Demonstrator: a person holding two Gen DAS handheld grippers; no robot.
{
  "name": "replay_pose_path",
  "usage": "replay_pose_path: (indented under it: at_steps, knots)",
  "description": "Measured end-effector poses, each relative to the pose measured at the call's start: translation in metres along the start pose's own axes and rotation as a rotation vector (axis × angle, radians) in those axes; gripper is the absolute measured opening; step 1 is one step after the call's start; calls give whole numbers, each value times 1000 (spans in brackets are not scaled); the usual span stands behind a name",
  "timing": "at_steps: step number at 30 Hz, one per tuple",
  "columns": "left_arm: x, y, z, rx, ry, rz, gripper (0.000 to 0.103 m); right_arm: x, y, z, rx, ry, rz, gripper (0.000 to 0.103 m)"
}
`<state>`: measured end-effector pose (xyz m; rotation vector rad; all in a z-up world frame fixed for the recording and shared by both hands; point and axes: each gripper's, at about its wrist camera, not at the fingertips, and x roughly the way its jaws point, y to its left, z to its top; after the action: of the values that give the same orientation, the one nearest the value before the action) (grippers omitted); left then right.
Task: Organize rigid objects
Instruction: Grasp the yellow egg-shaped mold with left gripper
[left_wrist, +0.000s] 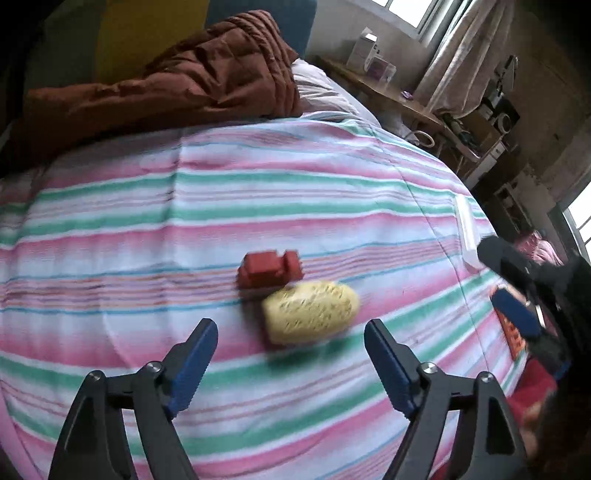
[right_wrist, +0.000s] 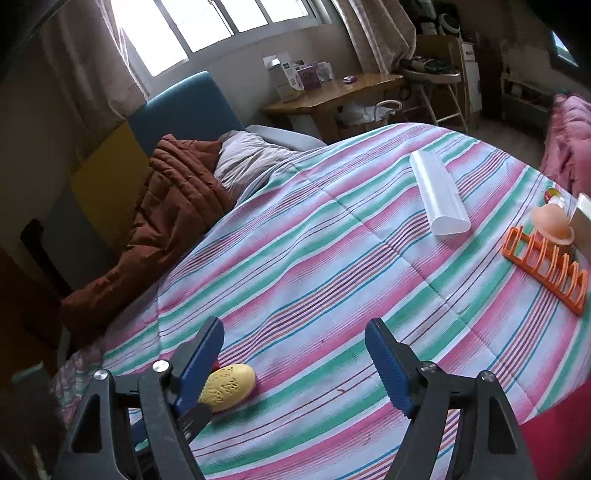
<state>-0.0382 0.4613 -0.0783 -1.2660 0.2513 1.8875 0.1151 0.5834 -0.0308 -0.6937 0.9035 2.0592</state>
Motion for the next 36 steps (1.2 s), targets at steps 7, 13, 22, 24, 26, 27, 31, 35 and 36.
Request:
replay_pose_path:
  at_steps: [7,13,22,24,26,27,31,35,36]
  knots:
    - [30,-18,9,3,23,52,87,-4,-3,1,20,-14,22,81]
    - [44,-15,6,-20,19,86,76,-2,-3,1,31,-1,30,82]
    - [-1,20,-32,101,-8,126,34,11,7,-8,-26,76,49,82]
    - [-13,40,-49,88,-6,131,31,16,14,-12,-72,103,39,82]
    - [-27,59,-62,56,-25,95,27,17,21,-17,-106,110,33,82]
    - [-34,64,-69,48,-29,86,27,18,23,-18,-120,110,29,82]
    - [-49,79,-85,42,-33,82,35,25,28,-24,-161,137,10,82]
    - [-59,89,-94,44,-25,74,55,30,23,-25,-151,156,-16,82]
    - [-62,92,-95,42,-33,73,61,31,22,-24,-147,156,-21,82]
